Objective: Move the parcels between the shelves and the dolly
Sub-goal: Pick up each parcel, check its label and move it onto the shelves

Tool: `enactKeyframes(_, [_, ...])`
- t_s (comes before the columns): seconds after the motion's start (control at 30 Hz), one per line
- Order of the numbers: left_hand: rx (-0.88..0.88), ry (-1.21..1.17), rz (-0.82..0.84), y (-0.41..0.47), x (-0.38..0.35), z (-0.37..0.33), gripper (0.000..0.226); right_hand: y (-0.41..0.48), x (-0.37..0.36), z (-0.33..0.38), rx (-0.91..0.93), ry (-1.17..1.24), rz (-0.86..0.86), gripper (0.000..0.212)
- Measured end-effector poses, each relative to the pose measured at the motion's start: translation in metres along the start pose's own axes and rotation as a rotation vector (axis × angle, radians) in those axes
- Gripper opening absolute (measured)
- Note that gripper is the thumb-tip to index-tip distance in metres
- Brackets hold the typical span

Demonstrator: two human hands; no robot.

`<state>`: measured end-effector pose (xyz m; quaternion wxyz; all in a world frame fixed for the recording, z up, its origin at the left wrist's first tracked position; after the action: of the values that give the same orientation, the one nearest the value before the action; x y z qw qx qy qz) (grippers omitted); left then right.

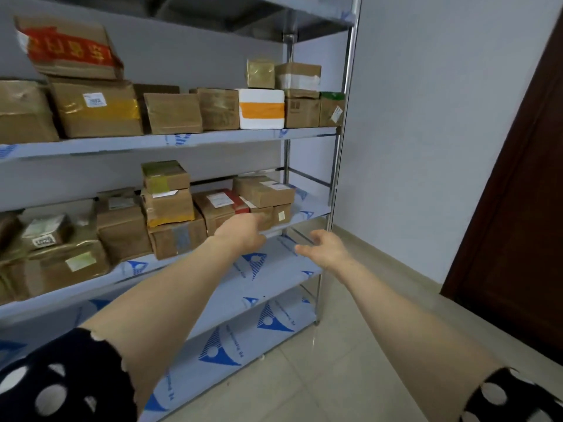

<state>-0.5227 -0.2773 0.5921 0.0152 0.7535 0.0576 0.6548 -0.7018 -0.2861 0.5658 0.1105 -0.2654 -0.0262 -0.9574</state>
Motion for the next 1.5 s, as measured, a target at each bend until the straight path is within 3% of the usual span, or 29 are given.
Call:
enactKeyframes(0.3, [0.232, -0.021, -0.082, 0.186, -0.036, -0.013, 0.044, 0.219, 0.040, -0.041, 0.076, -0.031, 0.101, 0.049])
enactKeyframes(0.47, [0.376, -0.009, -0.045, 0.279, -0.049, -0.019, 0.032, 0.331, 0.062, -0.048, 0.101, -0.080, 0.190, 0.044])
enactKeyframes(0.77, [0.568, -0.032, -0.043, 0.382, -0.066, 0.025, 0.018, 0.472, 0.037, -0.046, 0.142, -0.110, 0.278, 0.036])
enactKeyframes(1.03, [0.708, -0.217, -0.024, 0.456, -0.090, 0.075, 0.013, 0.567, -0.005, -0.041, 0.079, -0.158, 0.335, 0.040])
enactKeyframes(1.17, [0.805, -0.352, -0.063, 0.471, -0.099, 0.089, 0.016, 0.601, -0.021, -0.048, 0.021, -0.111, 0.392, 0.031])
enactKeyframes(1.3, [0.930, -0.511, -0.118, 0.480, -0.104, 0.089, 0.019, 0.616, -0.028, -0.056, -0.005, -0.078, 0.446, 0.024])
enactKeyframes(1.5, [1.026, -0.525, -0.232, 0.476, -0.102, 0.065, 0.024, 0.626, -0.014, -0.064, 0.017, 0.080, 0.455, 0.026])
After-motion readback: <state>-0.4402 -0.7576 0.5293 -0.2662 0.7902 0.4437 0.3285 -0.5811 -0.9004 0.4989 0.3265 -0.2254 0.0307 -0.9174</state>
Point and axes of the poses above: each hand's wrist, its own y-axis towards the middle knuckle, its own x-axis out of the back of the hand, z = x × y, the point moved 1 cm from there along y, towards the middle knuckle, and after that the axes turned 5 degrees about y, right-handed, at the moved point
